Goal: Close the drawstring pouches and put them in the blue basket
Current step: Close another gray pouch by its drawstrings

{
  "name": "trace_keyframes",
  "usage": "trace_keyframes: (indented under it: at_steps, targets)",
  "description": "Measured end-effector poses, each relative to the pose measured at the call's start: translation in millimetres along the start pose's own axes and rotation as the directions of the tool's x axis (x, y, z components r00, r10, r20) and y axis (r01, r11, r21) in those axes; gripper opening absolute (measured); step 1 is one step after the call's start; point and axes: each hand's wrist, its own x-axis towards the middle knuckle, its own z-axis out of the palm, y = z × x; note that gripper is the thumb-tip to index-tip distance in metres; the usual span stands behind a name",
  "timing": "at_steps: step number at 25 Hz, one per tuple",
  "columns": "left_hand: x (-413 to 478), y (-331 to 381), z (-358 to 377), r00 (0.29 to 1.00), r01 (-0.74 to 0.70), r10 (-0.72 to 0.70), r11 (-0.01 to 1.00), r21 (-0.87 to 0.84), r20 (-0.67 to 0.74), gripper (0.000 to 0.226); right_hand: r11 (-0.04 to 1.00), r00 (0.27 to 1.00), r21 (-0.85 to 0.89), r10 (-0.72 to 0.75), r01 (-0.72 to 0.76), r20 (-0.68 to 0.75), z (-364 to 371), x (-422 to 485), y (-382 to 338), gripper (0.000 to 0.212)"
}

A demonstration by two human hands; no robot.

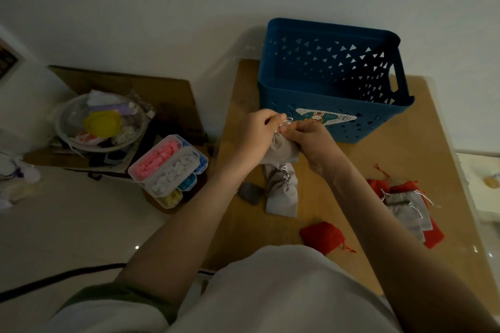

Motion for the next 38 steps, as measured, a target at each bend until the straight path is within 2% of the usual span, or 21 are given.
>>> trace_keyframes:
  at_steps: [2,4,8,10,13,17,21,25,29,33,36,38]
  targets:
    - [0.3,-1.8,0.1,1.0,0.022,-0.021,0.998,-0.06,0.023,0.025,1.0,0.999,-0.005,-0.009,0.009,0.041,-4.3,0.2,0.4,0.017]
    - [-0.6,-2.9,-0.6,0.991,0.104,-0.081,0.97,-0.221,0.107,0.027,1.0,0.992,0.027,-0.001,-0.003,0.122,-7.8,0.0,2.5,0.025]
    - [-1.5,-6.9,-2.5,0.943,0.289,-0.163,0.832,-0.474,0.289,0.024,0.991,0.962,0.12,0.021,-0.056,0.273,-10.4,-3.0,3.3,0.031]
    - [-2.0,-6.7,-4.8,0.925,0.339,-0.171,0.775,-0.534,0.339,0.021,0.984,0.953,0.145,0.056,-0.103,0.298,-12.6,-4.1,1.2,0.031]
    - [-1.7,-6.2,-10.1,0.913,0.338,-0.138,0.781,-0.524,0.384,0.017,0.981,0.95,0.141,0.088,-0.135,0.299,-13.2,-6.7,-4.1,0.02]
    - [0.0,-5.9,-16.8,0.916,0.23,-0.049,0.878,-0.42,0.399,0.015,0.973,0.95,0.138,0.142,-0.186,0.276,-14.4,-8.0,-10.8,0.021]
    - [2.1,-6.1,-19.8,0.908,0.092,0.041,0.951,-0.295,0.417,0.013,0.982,0.943,0.023,0.174,-0.188,0.284,-24.0,-6.6,-17.5,0.018]
    - [9.6,-3.2,-22.9,0.891,-0.013,0.1,0.981,-0.195,0.442,0.008,0.981,0.946,-0.006,0.189,-0.194,0.262,-24.9,-7.2,-20.1,0.019]
    - [15.7,-3.3,-25.0,0.871,-0.155,0.143,0.988,-0.015,0.47,0.007,0.983,0.951,-0.037,0.186,-0.182,0.247,-23.1,-8.5,-22.0,0.021]
    - [15.0,6.6,-22.6,0.866,-0.279,0.152,0.938,0.207,0.476,0.019,0.973,0.963,-0.179,0.181,-0.146,0.202,-19.7,-3.8,-18.2,0.024]
    - [10.7,9.7,-15.9,0.83,-0.449,0.219,0.809,0.38,0.513,0.016,0.94,0.976,-0.324,0.163,-0.109,0.142,-14.9,0.2,-14.3,0.024]
    - [10.5,9.1,-10.7,0.832,-0.503,0.238,0.705,0.5,0.502,0.017,0.898,0.986,-0.435,0.132,-0.074,0.105,-11.7,2.8,-12.7,0.024]
